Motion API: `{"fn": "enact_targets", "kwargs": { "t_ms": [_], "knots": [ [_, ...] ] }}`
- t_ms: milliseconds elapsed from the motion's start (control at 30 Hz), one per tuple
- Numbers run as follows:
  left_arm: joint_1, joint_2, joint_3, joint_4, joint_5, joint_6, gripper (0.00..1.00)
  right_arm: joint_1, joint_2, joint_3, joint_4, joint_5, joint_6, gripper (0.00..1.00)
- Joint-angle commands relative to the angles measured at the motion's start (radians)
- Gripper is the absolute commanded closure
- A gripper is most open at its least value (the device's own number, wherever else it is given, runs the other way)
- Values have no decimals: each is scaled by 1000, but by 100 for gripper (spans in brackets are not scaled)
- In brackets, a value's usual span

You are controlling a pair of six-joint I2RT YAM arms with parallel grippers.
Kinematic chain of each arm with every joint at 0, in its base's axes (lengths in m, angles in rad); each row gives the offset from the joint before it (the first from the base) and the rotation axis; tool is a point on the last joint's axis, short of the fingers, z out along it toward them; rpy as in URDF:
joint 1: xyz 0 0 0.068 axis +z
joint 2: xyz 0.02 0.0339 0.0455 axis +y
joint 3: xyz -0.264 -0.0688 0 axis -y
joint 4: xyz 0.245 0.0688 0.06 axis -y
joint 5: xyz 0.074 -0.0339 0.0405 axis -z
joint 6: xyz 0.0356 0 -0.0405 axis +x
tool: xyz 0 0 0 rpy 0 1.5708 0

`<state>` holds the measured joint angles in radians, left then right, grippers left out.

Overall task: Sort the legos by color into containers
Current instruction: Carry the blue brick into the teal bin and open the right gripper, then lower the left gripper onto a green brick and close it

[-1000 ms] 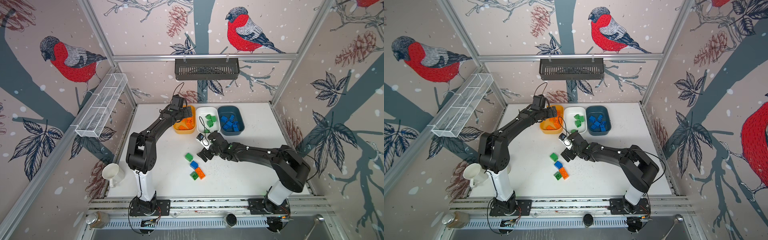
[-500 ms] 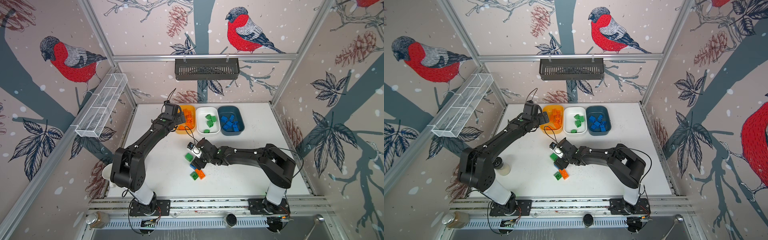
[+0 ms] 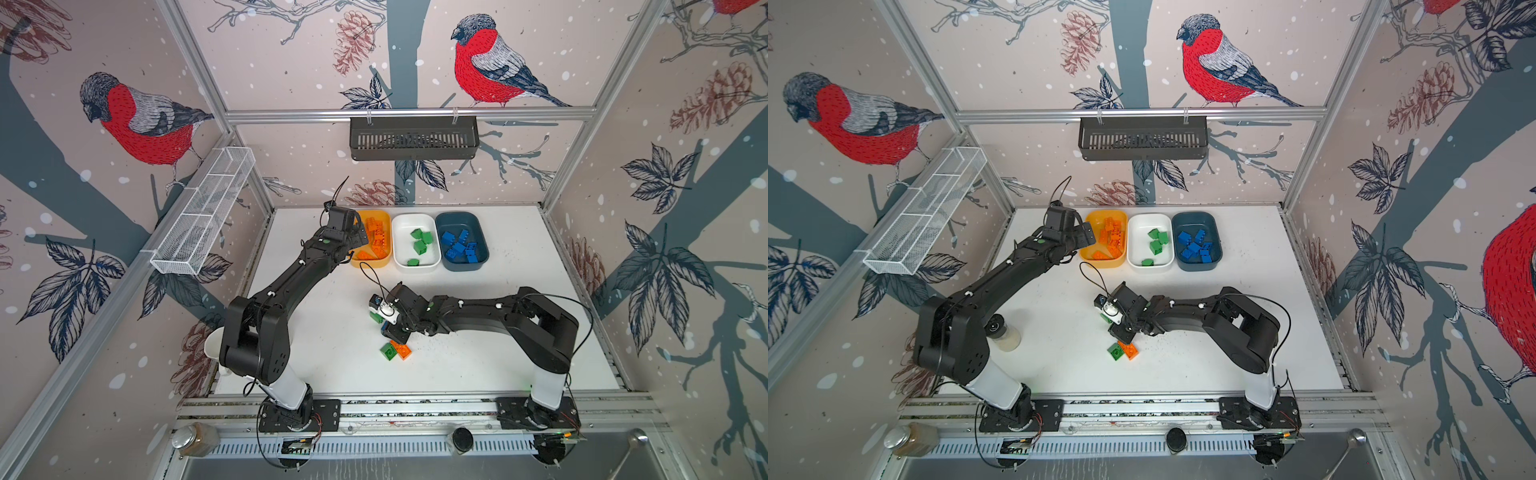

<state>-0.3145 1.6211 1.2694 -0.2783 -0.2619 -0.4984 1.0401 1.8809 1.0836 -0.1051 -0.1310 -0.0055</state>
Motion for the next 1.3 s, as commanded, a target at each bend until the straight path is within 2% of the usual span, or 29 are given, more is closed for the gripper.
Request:
{"fn": "enact_targets", "kwargs": {
  "t_ms": [0, 200, 333, 433, 600, 767, 867, 1067, 1267],
  "knots": [
    [2, 3, 4, 14, 0, -1, 3, 1, 2, 8, -10, 5, -20, 53],
    [3, 2, 2, 8, -7, 3, 3, -9, -10, 7, -18, 29, -27, 58],
    [3, 9, 16, -29, 14, 4, 3, -57, -71, -31, 8, 76, -17, 63],
    [2, 14, 16, -45, 45, 11, 3, -114, -123, -68, 23, 110, -9, 65],
    [2, 13, -3, -39, 74, 4, 3, -238, -239, -136, 72, 99, -11, 67],
    [2, 19, -7, -33, 112, 3, 3, -400, -312, -147, 135, 91, 7, 67],
    [0, 14, -16, -29, 132, -4, 3, -497, -311, -128, 191, 115, 89, 68],
    [-6, 1, -42, -24, 155, -9, 3, -622, -259, -74, 239, 160, 209, 67],
    [-28, -19, -77, -32, 172, -32, 3, -666, -181, 5, 193, 221, 214, 64]
  ]
}}
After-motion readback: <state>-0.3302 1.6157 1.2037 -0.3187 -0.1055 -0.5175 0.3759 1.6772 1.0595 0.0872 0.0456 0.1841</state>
